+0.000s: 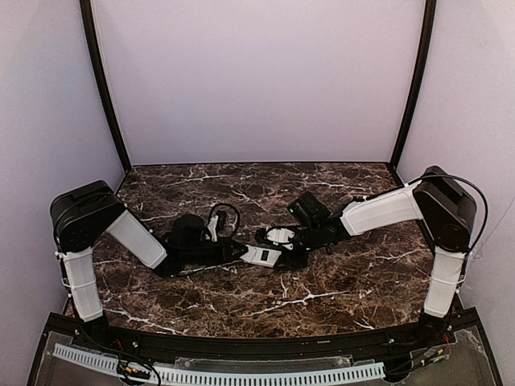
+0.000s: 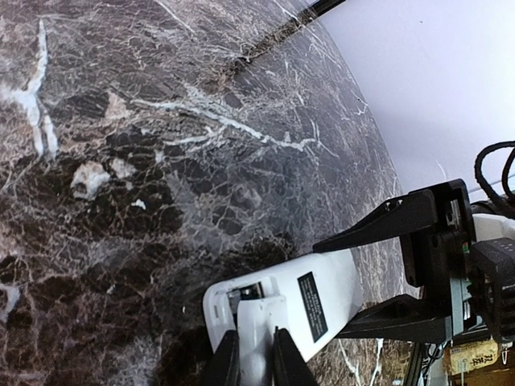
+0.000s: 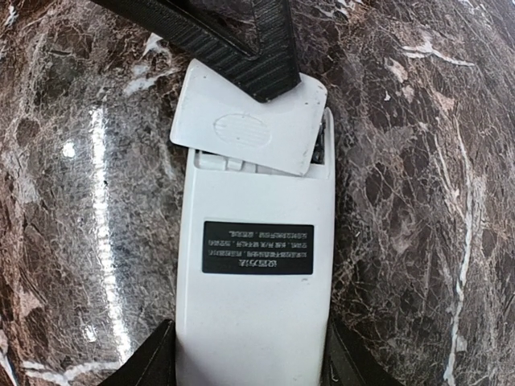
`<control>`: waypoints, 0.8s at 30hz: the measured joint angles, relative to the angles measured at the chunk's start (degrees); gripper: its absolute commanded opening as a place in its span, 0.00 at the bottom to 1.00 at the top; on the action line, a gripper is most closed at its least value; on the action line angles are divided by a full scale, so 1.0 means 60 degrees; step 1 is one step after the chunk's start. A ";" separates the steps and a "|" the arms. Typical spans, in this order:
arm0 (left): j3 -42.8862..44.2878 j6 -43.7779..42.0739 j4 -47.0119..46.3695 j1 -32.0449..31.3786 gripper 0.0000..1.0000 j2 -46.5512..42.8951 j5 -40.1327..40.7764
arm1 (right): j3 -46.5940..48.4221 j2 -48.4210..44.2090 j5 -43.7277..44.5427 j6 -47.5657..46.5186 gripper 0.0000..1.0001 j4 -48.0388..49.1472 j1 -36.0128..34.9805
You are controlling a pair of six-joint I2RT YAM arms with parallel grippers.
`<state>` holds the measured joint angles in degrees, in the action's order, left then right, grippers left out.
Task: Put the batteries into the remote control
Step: Press the battery cover on the remote control.
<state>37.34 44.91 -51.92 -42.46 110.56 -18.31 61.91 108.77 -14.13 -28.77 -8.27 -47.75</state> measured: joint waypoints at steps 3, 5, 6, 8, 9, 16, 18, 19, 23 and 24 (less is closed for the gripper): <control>-0.0011 0.0120 -0.0244 -0.0026 0.12 0.0004 0.0044 | -0.0007 0.0000 0.0000 0.0033 0.45 0.0011 0.0000; -0.0047 0.0182 -0.0430 -0.0033 0.11 0.0004 0.0051 | -0.0007 0.0000 0.0000 0.0040 0.45 0.0015 0.0000; -0.0066 0.0229 -0.0492 -0.0033 0.11 0.0004 0.0058 | -0.0007 0.0000 0.0004 0.0047 0.45 0.0015 0.0000; -0.0120 0.0321 -0.0656 -0.0033 0.09 0.0018 0.0073 | -0.0007 0.0000 0.0004 0.0058 0.44 0.0018 0.0000; -0.0157 0.0368 -0.0725 -0.0033 0.08 0.0022 0.0098 | -0.0007 0.0000 0.0007 0.0062 0.44 0.0018 0.0000; -0.0506 0.0943 -0.1767 -0.0033 0.00 0.0270 0.0280 | -0.0007 0.0000 0.0066 0.0098 0.42 0.0022 -0.0004; -0.0608 0.1166 -0.2164 -0.0033 0.00 0.0401 0.0321 | -0.0007 0.0000 0.0102 0.0120 0.42 0.0025 -0.0018; -0.0645 0.1257 -0.2299 -0.0033 0.00 0.0452 0.0350 | -0.0007 0.0000 0.0135 0.0142 0.42 0.0033 -0.0033; -0.0816 0.1566 -0.2892 -0.0033 0.00 0.0616 0.0499 | -0.0127 -0.0040 0.0211 0.0259 0.40 0.0226 -0.0047; -0.0849 0.1617 -0.2969 -0.0033 0.00 0.0630 0.0517 | -0.0189 -0.0058 0.0229 0.0295 0.40 0.0313 -0.0058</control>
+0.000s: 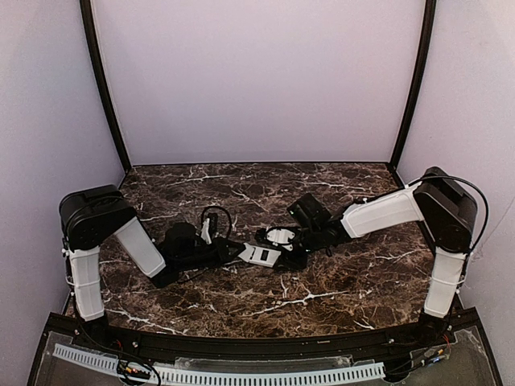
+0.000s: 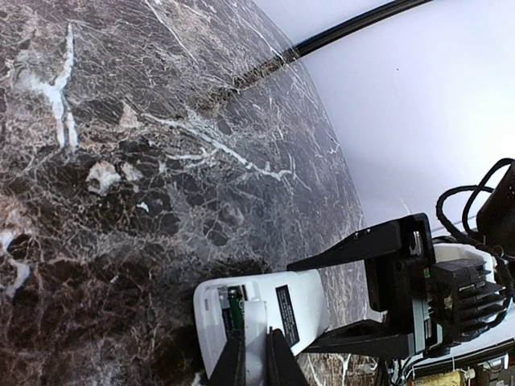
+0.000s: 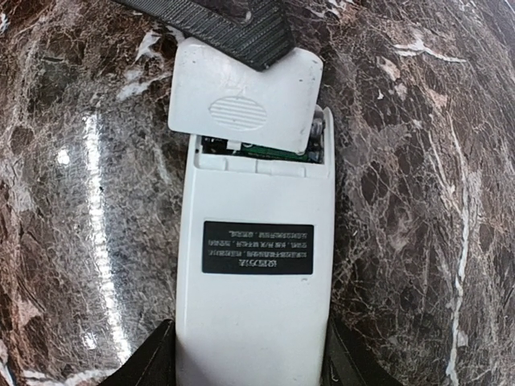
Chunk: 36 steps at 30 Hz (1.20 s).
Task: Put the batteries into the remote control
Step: Press the battery cover on the remote control.
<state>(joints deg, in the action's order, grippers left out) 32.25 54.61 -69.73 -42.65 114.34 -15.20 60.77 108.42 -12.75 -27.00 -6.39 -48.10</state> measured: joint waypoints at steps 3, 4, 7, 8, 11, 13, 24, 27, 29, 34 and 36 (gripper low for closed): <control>-0.0087 0.0135 -0.0226 0.0000 0.00 0.0022 0.0113 | -0.0182 -0.0058 0.0091 0.0102 0.39 0.0266 -0.0040; -0.0098 0.0189 -0.0273 0.0000 0.00 0.0033 0.0138 | -0.0248 -0.0076 0.0127 0.0142 0.39 0.0368 -0.0051; -0.0098 0.0339 -0.0481 0.0000 0.00 0.0135 0.0186 | -0.0357 -0.0117 0.0171 0.0233 0.38 0.0539 -0.0076; -0.0098 0.0401 -0.0576 0.0000 0.00 0.0189 0.0193 | -0.0368 -0.0120 0.0182 0.0251 0.37 0.0565 -0.0080; -0.0098 0.0616 -0.0911 0.0000 0.00 0.0375 0.0193 | -0.0368 -0.0120 0.0204 0.0302 0.36 0.0568 -0.0084; -0.0098 0.0783 -0.1082 0.0000 0.00 0.0488 0.0193 | -0.0368 -0.0120 0.0208 0.0313 0.35 0.0568 -0.0087; -0.0073 0.1479 -0.1574 -0.0004 0.00 0.0816 0.0219 | -0.0364 -0.0120 0.0215 0.0415 0.23 0.0568 -0.0091; -0.0069 0.1559 -0.1577 -0.0004 0.00 0.0820 0.0222 | -0.0364 -0.0120 0.0215 0.0437 0.22 0.0572 -0.0091; -0.0069 0.1672 -0.1577 -0.0007 0.00 0.0823 0.0226 | -0.0364 -0.0120 0.0215 0.0448 0.22 0.0572 -0.0091; -0.0066 0.2029 -0.1738 -0.0011 0.00 0.0918 0.0277 | -0.0364 -0.0120 0.0215 0.0470 0.21 0.0572 -0.0091; -0.0066 0.2178 -0.1851 -0.0007 0.00 0.0969 0.0321 | -0.0364 -0.0120 0.0215 0.0499 0.19 0.0572 -0.0091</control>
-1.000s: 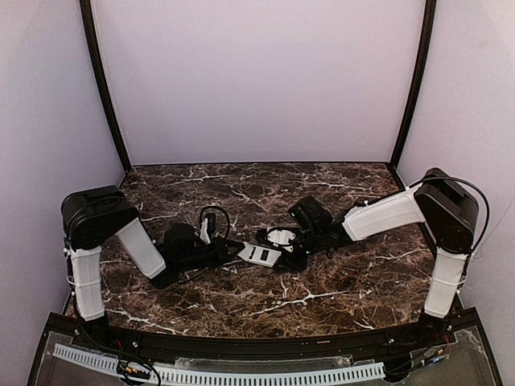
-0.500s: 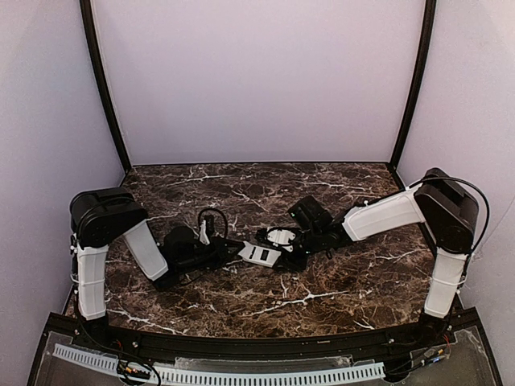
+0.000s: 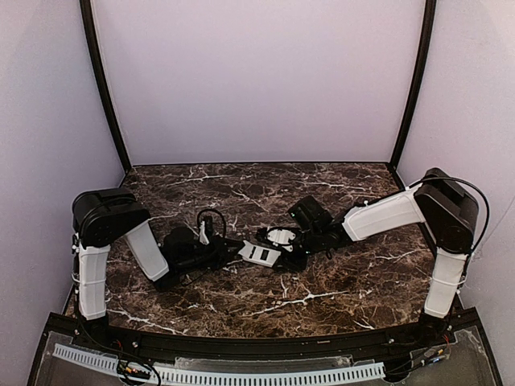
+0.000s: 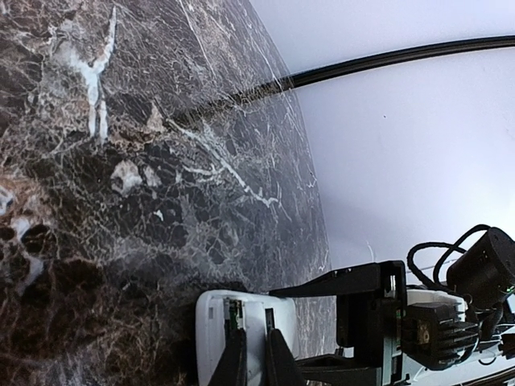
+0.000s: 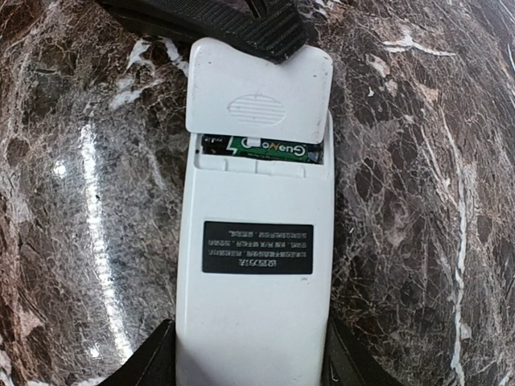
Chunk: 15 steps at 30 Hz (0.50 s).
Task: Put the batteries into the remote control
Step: Press the battery cover on the remote control.
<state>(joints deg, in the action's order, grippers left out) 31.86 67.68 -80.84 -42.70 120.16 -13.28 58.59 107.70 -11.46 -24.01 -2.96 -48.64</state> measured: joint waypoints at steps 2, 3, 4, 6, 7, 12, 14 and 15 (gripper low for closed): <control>0.0000 0.0120 -0.0073 0.0000 0.00 0.0029 0.0051 | 0.0000 0.0000 0.0000 0.0029 0.18 0.0000 0.0000; 0.0000 0.0171 -0.0084 0.0000 0.00 0.0040 0.0066 | 0.0000 0.0000 0.0000 0.0051 0.17 0.0000 0.0000; 0.0000 0.0200 -0.0098 0.0000 0.00 0.0047 0.0076 | 0.0000 0.0004 -0.0004 0.0058 0.17 0.0000 0.0000; 0.0004 0.0262 -0.0102 0.0000 0.00 0.0051 0.0084 | 0.0000 0.0004 -0.0004 0.0073 0.16 0.0000 0.0000; 0.0007 0.0280 -0.0109 0.0000 0.00 0.0058 0.0084 | 0.0000 0.0004 -0.0004 0.0084 0.16 0.0000 0.0000; 0.0142 0.0335 -0.0120 -0.0058 0.00 0.0142 0.0040 | 0.0004 0.0007 -0.0007 0.0091 0.15 0.0000 0.0000; 0.0175 0.0335 -0.0117 -0.0091 0.00 0.0157 0.0025 | 0.0004 0.0007 -0.0007 0.0091 0.15 0.0000 0.0000; 0.0175 0.0335 -0.0117 -0.0098 0.00 0.0160 0.0025 | 0.0004 0.0007 -0.0007 0.0091 0.15 -0.0004 0.0000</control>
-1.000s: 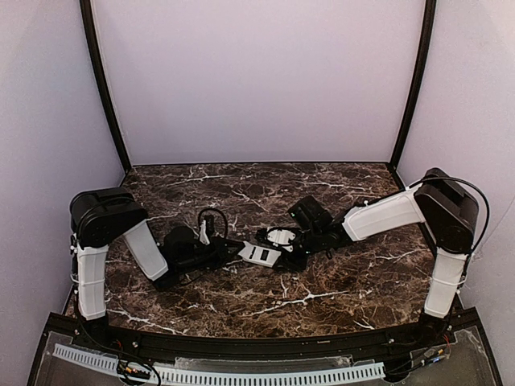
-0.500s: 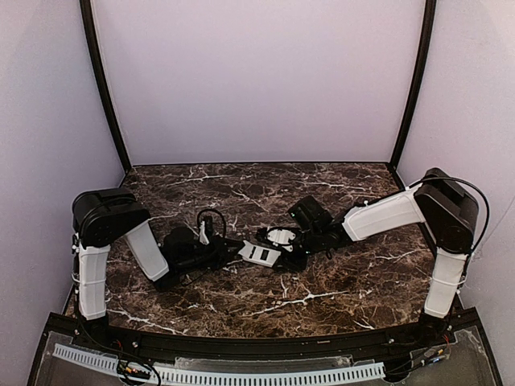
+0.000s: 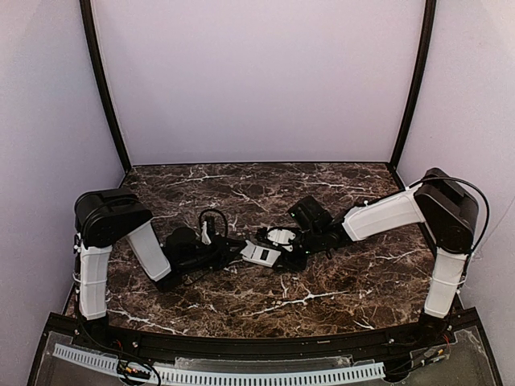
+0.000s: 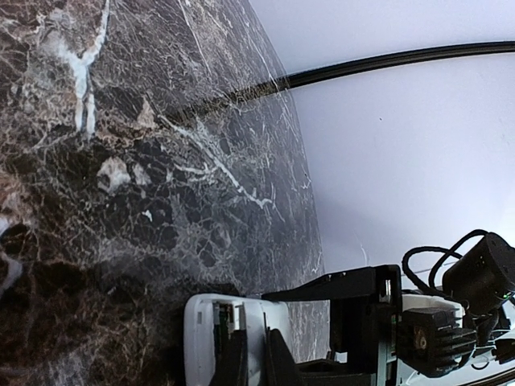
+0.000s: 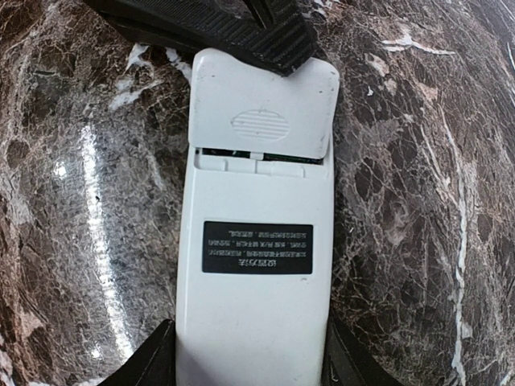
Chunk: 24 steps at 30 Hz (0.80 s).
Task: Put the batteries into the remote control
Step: Press the battery cover on the remote control.
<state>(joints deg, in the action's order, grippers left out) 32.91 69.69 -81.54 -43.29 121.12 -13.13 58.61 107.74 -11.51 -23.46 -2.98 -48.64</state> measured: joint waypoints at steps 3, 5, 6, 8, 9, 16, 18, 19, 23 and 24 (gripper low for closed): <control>0.0004 0.0000 -0.0004 0.0000 0.00 0.0000 0.0004 | 0.0000 0.0000 -0.0004 -0.0004 0.15 0.0000 0.0000; 0.0004 0.0004 -0.0004 0.0000 0.00 0.0004 0.0011 | 0.0000 0.0000 0.0000 0.0000 0.14 0.0000 0.0000; 0.0004 0.0004 -0.0004 0.0000 0.00 0.0004 0.0015 | 0.0004 0.0000 -0.0004 -0.0004 0.14 0.0000 0.0000; 0.0004 0.0007 -0.0011 -0.0004 0.00 0.0011 0.0018 | 0.0004 0.0000 -0.0004 0.0000 0.14 0.0000 0.0000; 0.0004 0.0011 -0.0011 -0.0004 0.00 0.0011 0.0018 | 0.0007 0.0000 -0.0004 0.0000 0.14 -0.0004 0.0000; 0.0004 0.0040 -0.0018 -0.0004 0.00 0.0015 0.0058 | 0.0022 0.0007 -0.0004 0.0004 0.14 -0.0018 0.0000; 0.0004 0.0040 -0.0018 -0.0004 0.00 0.0015 0.0069 | 0.0029 0.0007 -0.0004 0.0004 0.13 -0.0029 0.0000; 0.0004 0.0040 -0.0018 -0.0011 0.00 0.0011 0.0080 | 0.0033 0.0007 -0.0004 0.0004 0.13 -0.0033 0.0000; 0.0000 0.0029 0.0015 -0.0022 0.01 -0.0044 0.0124 | 0.0036 0.0007 -0.0004 0.0007 0.13 -0.0040 0.0000; -0.0007 0.0022 0.0044 -0.0033 0.00 -0.0076 0.0138 | 0.0036 0.0007 -0.0007 0.0007 0.13 -0.0040 0.0004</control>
<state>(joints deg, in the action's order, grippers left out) 32.86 69.82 -81.28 -43.48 120.66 -12.29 58.83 107.79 -11.55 -23.42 -3.22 -48.62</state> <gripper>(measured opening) 0.075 0.544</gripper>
